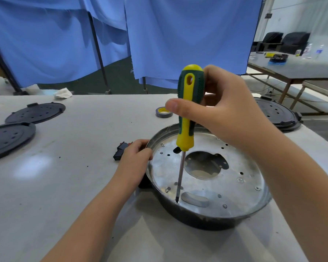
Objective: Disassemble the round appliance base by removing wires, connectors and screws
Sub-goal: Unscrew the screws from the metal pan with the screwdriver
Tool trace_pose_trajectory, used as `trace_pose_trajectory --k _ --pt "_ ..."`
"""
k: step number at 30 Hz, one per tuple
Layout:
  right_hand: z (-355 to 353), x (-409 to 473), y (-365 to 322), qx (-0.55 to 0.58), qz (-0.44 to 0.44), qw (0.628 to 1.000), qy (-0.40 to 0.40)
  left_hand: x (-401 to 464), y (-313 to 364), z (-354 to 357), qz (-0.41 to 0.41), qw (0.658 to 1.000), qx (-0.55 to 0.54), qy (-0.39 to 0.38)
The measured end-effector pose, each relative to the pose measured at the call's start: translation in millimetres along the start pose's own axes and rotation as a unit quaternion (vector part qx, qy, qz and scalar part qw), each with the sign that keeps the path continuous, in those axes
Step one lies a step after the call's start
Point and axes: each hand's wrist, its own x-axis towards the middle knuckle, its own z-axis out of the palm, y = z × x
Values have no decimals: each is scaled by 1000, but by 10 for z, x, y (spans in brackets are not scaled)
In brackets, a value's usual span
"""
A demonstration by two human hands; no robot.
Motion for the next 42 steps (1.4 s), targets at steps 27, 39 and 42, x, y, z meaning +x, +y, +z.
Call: trace_pose_trajectory --k 27,39,42 --pt "-13 -27 32 180 65 959 -207 -14 -32 -37 29 999 19 1" --pt "-224 -22 15 187 39 945 -265 -485 383 -182 183 973 -39 -137" --pt "-234 -20 30 189 39 941 -279 -509 415 -243 144 954 -58 -258"
